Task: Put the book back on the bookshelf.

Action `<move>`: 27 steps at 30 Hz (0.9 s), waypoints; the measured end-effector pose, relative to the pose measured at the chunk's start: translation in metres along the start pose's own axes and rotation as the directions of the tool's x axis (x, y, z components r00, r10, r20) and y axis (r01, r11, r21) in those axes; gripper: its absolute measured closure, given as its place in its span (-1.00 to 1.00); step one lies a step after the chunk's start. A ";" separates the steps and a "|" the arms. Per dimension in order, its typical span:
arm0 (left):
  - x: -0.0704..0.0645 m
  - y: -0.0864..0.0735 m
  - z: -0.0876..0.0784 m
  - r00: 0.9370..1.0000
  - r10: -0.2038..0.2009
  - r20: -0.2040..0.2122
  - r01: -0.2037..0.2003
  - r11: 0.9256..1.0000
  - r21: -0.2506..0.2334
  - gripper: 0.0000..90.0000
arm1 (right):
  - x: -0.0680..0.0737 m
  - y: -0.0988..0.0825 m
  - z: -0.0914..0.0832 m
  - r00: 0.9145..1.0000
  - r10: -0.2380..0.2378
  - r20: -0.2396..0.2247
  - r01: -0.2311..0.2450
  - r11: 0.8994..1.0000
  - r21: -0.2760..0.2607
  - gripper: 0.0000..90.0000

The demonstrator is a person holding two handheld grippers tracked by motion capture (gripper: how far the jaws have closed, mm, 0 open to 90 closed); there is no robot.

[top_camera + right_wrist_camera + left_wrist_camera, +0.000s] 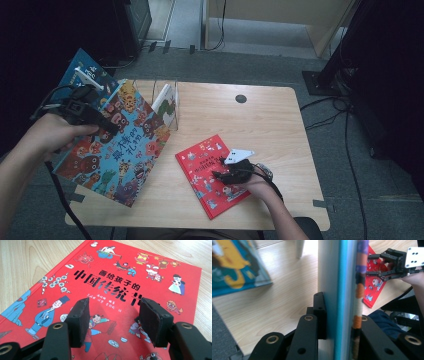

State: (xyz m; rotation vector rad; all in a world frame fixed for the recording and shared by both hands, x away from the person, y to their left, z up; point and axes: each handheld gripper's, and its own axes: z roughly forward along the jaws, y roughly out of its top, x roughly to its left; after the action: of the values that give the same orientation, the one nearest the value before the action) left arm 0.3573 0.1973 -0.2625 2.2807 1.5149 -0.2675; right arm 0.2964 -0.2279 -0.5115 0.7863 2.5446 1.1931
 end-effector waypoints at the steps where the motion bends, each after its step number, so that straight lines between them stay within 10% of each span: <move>1: 0.003 -0.003 -0.003 1.000 -0.010 -0.005 0.010 1.000 -0.004 0.82 | 0.000 0.000 0.000 1.000 0.000 -0.001 0.000 1.000 0.000 -0.07; 14: 0.028 -0.034 -0.041 0.993 -0.103 0.061 0.108 0.991 -0.079 0.81 | -0.006 0.005 0.005 1.000 -0.005 -0.019 0.005 1.000 -0.003 -0.03; 27: 0.055 -0.056 -0.071 0.983 -0.184 -0.025 0.180 0.978 -0.107 0.81 | -0.007 0.005 0.006 1.000 -0.005 -0.021 0.005 1.000 -0.006 0.00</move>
State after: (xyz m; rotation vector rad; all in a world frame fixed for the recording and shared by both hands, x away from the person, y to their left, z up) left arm 0.3244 0.2928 -0.2302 2.0797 1.7171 -0.1948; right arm 0.3063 -0.2249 -0.5114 0.7702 2.5572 1.2129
